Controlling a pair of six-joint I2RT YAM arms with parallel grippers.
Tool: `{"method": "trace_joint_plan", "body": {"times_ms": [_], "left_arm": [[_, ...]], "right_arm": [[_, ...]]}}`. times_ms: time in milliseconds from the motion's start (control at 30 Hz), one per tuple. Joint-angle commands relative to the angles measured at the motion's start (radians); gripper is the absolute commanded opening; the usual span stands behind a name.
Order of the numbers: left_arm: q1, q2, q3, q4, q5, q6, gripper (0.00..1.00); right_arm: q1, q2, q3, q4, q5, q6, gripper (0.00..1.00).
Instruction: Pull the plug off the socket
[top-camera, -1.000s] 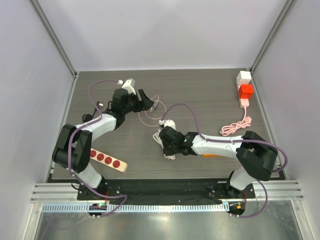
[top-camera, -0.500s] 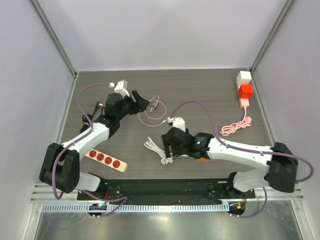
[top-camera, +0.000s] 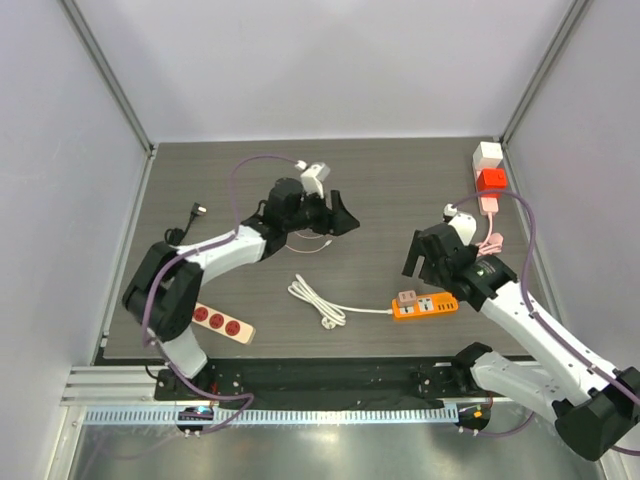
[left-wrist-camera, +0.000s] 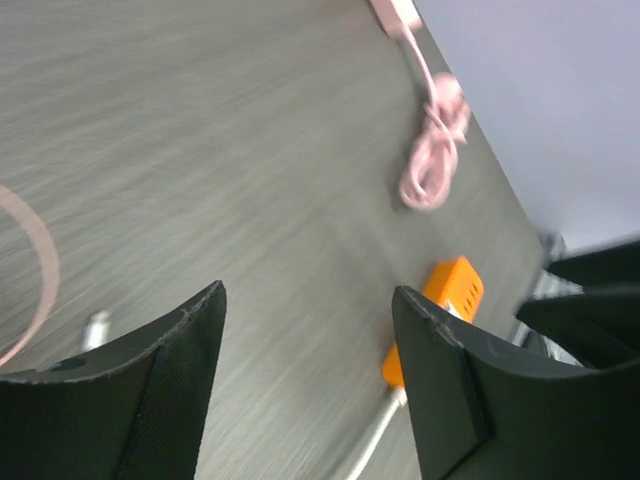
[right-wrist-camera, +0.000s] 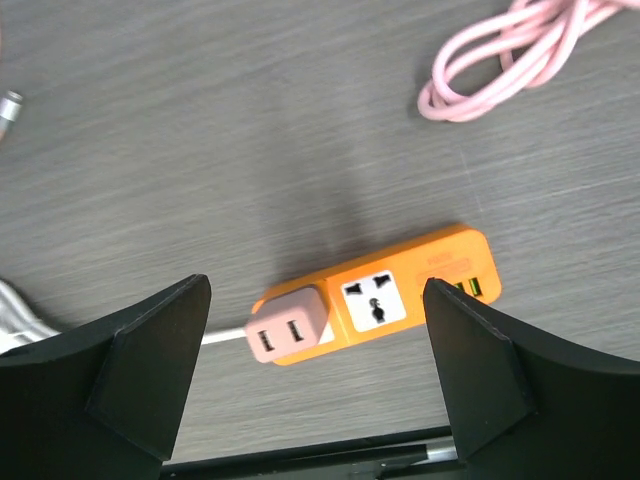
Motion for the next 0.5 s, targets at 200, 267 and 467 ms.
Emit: {"method": "trace_joint_plan", "body": {"times_ms": [200,267,467], "left_arm": [[-0.092,0.330,0.356,-0.401,0.449,0.354,0.52],[-0.101,0.369,0.416,-0.502,0.517,0.391,0.49],[-0.104,0.435,0.470,-0.645,0.608,0.491,0.44]], "right_arm": [[-0.084,0.050,-0.024,0.013,-0.157,-0.070,0.91],[-0.090,0.055,-0.030,0.029,-0.195,-0.078,0.91],[-0.093,0.069,-0.051,0.057,-0.255,-0.098,0.87]]}}
